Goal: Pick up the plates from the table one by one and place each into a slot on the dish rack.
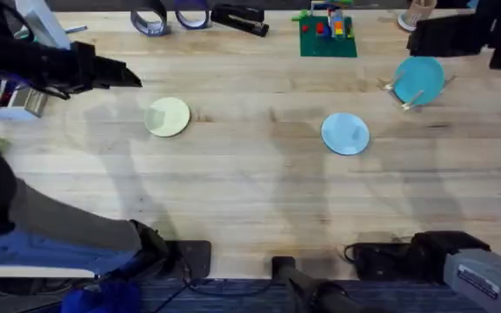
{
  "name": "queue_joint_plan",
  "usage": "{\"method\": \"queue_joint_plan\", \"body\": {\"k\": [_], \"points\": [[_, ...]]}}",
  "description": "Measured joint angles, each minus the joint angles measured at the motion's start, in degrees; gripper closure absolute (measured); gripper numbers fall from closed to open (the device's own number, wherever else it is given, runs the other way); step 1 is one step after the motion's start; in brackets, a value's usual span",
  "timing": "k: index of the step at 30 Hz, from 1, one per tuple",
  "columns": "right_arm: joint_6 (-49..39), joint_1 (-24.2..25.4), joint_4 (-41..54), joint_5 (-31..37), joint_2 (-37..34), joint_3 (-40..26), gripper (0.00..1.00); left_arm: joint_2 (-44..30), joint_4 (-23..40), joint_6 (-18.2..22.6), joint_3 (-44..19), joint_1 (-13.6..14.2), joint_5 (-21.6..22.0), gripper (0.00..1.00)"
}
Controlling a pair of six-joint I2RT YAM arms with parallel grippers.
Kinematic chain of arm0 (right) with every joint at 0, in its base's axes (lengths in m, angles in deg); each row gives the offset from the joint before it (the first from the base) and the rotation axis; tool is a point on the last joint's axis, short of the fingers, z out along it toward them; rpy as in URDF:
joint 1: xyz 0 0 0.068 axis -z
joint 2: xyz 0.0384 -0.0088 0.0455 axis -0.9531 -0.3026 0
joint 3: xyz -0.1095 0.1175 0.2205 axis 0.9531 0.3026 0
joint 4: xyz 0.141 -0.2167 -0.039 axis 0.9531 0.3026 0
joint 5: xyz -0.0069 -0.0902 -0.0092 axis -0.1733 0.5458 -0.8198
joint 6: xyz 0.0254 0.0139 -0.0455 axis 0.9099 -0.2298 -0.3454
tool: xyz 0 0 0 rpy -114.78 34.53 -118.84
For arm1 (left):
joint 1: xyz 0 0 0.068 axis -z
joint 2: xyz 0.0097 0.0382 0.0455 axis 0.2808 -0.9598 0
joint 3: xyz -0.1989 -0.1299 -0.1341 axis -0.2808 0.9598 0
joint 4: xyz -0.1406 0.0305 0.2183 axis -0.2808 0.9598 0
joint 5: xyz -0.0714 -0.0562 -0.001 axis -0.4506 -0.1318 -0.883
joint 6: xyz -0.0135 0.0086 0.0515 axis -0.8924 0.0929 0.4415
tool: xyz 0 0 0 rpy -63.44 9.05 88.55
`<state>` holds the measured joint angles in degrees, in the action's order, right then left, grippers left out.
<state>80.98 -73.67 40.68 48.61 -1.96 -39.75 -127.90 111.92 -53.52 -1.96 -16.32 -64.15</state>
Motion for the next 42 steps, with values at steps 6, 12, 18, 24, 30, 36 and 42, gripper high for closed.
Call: {"method": "queue_joint_plan", "body": {"k": [6,12,18,24,30,36,42], "points": [[0.0,0.0,0.0,0.0,0.0,0.0,0.007,-5.5,-0.1,3.6,0.0,-2.7,-3.4,0.963],[0.0,0.0,0.0,0.0,0.0,0.0,0.007,-8.4,-0.1,5.8,0.0,-2.7,-4.5,0.962],[0.0,0.0,0.0,0.0,0.0,0.0,0.007,-9.2,-0.4,6.9,0.0,-2.7,-4.0,0.963],[0.0,0.0,0.0,0.0,0.0,0.0,0.007,-9.2,-1.3,7.2,0.0,-2.7,-2.8,0.962],[0.0,0.0,0.0,0.0,0.0,0.0,0.007,-10.9,-1.6,7.9,0.0,-2.7,-2.7,0.963],[0.2,0.0,0.0,0.0,0.0,0.0,0.007,-15.0,-3.9,8.5,0.0,-2.7,-2.4,0.963],[0.2,0.0,-0.2,0.0,0.0,0.0,0.006,-17.5,-6.5,8.9,-0.1,-2.7,-2.1,0.963]]}}
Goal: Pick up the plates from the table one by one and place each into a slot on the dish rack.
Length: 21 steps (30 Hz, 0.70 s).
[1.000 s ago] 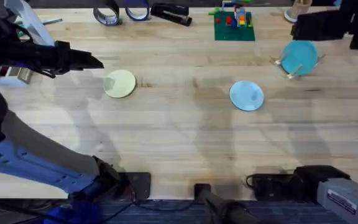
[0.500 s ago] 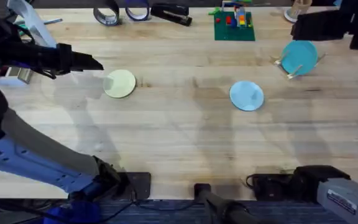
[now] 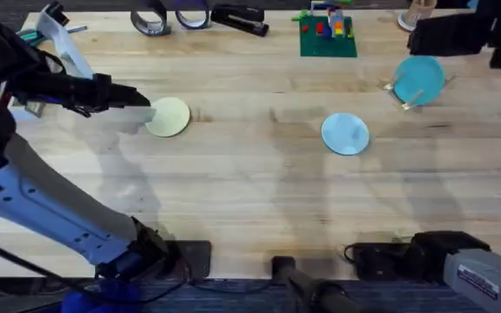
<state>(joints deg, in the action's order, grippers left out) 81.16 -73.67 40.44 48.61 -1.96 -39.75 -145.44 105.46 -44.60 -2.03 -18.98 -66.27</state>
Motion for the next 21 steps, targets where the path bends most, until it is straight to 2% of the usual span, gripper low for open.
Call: {"method": "queue_joint_plan", "body": {"k": [8,21], "points": [[0.0,0.0,0.0,0.0,0.0,0.0,0.007,-5.6,0.3,0.4,-0.7,0.0,-1.2,0.962],[0.4,0.0,0.0,-0.1,0.0,0.0,0.006,-6.2,0.2,0.7,-1.0,0.0,-1.9,0.962]]}}
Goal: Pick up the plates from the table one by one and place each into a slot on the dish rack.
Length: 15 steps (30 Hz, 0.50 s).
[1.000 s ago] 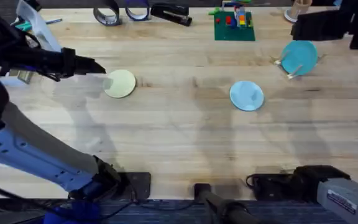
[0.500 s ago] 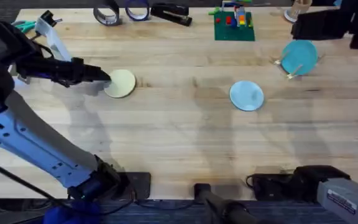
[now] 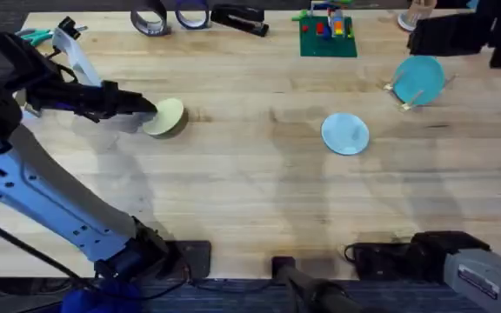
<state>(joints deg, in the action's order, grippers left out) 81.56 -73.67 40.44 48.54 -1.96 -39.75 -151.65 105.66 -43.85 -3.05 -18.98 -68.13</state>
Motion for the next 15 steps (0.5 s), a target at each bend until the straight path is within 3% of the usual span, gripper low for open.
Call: {"method": "queue_joint_plan", "body": {"k": [8,15], "points": [[8.4,0.0,-0.5,-10.1,-0.7,-0.1,0.006,0.0,0.0,0.1,0.0,0.0,0.0,0.962],[16.2,-4.1,-4.5,-22.6,-10.7,-0.5,0.006,0.0,0.0,0.1,0.0,0.0,0.0,0.963]]}}
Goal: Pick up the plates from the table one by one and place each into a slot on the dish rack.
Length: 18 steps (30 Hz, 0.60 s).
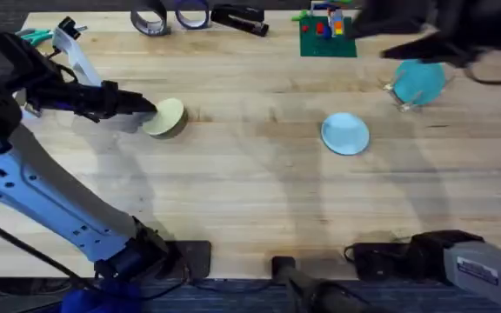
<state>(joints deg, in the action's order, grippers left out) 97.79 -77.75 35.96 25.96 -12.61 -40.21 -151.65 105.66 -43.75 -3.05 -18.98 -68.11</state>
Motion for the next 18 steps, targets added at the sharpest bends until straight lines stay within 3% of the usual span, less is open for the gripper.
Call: {"method": "queue_joint_plan", "body": {"k": [7,14,18], "points": [[13.6,-9.3,-10.0,-6.3,-11.7,0.0,0.006,0.0,0.0,0.0,0.0,0.0,0.0,0.963],[22.1,-20.0,-25.3,-8.0,-20.0,0.0,0.006,0.0,0.0,0.0,0.0,0.0,0.0,0.963],[30.2,-23.2,-29.3,-8.4,-23.0,0.0,0.006,0.0,0.0,0.0,0.0,0.0,0.0,0.963]]}}
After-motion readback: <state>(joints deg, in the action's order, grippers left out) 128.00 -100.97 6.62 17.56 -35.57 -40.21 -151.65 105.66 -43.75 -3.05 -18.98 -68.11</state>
